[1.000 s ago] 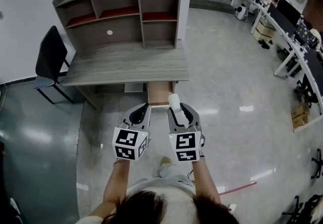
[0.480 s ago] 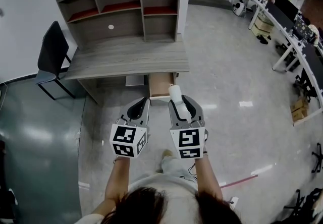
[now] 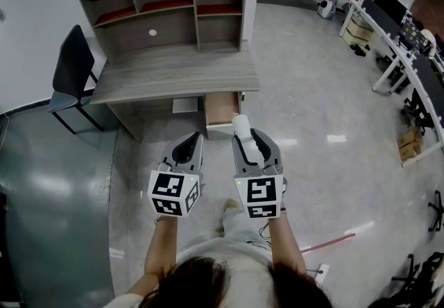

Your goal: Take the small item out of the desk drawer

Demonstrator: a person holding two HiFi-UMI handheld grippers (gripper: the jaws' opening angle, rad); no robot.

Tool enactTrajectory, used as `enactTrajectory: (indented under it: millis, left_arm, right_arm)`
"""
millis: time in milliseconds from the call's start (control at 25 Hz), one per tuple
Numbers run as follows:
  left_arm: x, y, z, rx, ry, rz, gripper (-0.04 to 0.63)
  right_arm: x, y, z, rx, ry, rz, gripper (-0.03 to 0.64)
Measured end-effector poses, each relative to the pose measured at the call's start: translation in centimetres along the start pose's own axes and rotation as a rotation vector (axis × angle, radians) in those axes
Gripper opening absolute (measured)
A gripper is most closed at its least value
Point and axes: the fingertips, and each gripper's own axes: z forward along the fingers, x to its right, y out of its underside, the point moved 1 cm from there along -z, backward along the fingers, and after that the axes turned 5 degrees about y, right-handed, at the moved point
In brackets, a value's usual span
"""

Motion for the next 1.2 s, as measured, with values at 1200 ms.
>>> enactTrajectory:
  millis: [1200]
  left_arm:
    - [0.6, 0.9, -4.2, 0.003, 0.023, -0.013, 0.015]
  right_arm:
    - [-2.5, -0.4, -3.5, 0.000, 0.027, 0.007, 0.170]
